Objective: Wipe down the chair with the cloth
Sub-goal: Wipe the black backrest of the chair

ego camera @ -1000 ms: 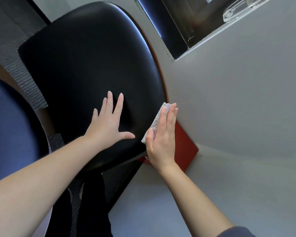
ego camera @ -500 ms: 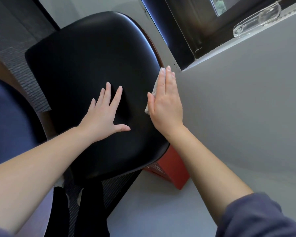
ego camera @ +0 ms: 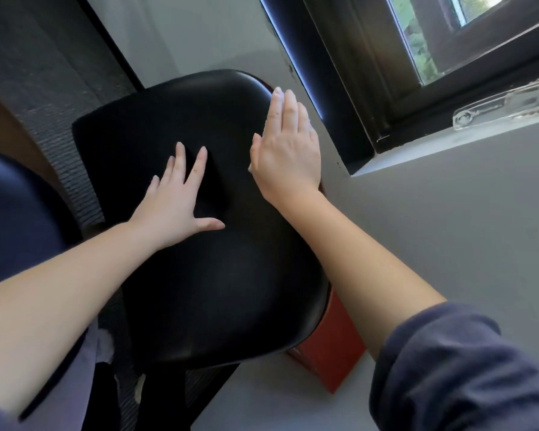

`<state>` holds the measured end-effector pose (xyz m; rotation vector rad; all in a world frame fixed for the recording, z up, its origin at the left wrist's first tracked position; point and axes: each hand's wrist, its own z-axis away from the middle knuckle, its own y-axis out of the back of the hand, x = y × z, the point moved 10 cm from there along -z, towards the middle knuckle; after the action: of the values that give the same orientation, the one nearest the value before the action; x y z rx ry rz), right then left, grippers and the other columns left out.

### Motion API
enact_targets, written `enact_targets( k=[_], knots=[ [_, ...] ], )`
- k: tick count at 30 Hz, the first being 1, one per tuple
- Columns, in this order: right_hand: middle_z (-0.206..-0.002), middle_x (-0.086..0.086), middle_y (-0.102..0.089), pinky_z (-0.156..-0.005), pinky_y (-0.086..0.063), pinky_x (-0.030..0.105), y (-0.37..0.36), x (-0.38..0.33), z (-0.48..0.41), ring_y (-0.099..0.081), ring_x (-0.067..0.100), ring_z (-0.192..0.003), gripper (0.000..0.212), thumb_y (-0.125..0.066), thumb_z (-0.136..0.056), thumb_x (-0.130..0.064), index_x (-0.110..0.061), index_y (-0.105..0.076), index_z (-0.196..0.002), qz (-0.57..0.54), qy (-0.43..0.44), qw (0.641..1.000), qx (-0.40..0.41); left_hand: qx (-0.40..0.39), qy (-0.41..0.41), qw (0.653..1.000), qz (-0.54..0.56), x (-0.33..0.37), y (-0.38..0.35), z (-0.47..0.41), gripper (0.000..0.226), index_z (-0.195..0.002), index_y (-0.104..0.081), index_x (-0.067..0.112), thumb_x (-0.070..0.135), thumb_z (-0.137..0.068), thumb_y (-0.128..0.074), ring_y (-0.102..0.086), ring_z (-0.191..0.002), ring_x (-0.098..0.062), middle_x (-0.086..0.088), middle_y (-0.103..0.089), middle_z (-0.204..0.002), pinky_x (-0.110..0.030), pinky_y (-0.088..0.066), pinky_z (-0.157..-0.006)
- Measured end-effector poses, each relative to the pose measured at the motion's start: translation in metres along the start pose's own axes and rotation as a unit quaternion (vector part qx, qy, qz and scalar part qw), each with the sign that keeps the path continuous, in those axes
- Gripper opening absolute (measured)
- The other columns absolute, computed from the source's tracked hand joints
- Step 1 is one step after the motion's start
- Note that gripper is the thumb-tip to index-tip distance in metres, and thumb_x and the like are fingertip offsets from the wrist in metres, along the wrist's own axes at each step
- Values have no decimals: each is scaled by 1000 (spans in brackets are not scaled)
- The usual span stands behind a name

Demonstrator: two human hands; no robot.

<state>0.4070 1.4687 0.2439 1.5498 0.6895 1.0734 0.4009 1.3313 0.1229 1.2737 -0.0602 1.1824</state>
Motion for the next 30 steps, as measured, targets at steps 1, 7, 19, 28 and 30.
enact_targets(
  k=[1, 7, 19, 28, 30],
  knots=[
    [-159, 16, -23, -117, -27, 41, 0, -5, -7, -25, 31, -145, 66, -35, -101, -37, -3, -14, -155, 4, 2, 1000, 3, 1, 4, 1000, 6, -4, 1, -2, 129, -150, 26, 29, 64, -71, -70, 7, -150, -30, -12, 27, -159, -52, -14, -120],
    [-156, 12, -29, -114, -28, 42, -6, -41, -54, -31, 29, -141, 64, -30, -100, -36, -6, -16, -155, 42, 52, 998, -20, 9, 1, 999, 31, -18, -3, -6, 131, -149, 26, 30, 65, -70, -71, 12, -150, -25, -3, 33, -157, -52, -12, -120],
    [-142, 13, -45, -99, -38, 46, -27, -102, -84, -46, 33, -123, 59, -28, -98, -37, -5, -31, -147, 143, 241, 959, -41, 7, 13, 1000, 27, -26, -10, -11, 132, -148, 30, 28, 70, -69, -67, 17, -148, -30, -11, 35, -155, -50, -11, -120],
    [-151, 10, -35, -97, -38, 46, -10, -90, -65, -43, 36, -122, 56, -33, -93, -38, -11, -38, -143, 129, 314, 939, -57, -13, 28, 998, 53, -26, -16, -4, 130, -148, 29, 28, 69, -71, -67, 13, -149, -31, -13, 33, -156, -50, -13, -121],
    [-142, 7, -43, -83, -38, 39, -5, -96, -74, -46, 34, -114, 50, -37, -92, -36, -11, -45, -134, 113, 287, 949, -69, -14, 33, 998, 58, -25, -16, -3, 129, -149, 29, 27, 66, -72, -68, 13, -149, -30, -13, 33, -156, -50, -12, -120]
  ],
)
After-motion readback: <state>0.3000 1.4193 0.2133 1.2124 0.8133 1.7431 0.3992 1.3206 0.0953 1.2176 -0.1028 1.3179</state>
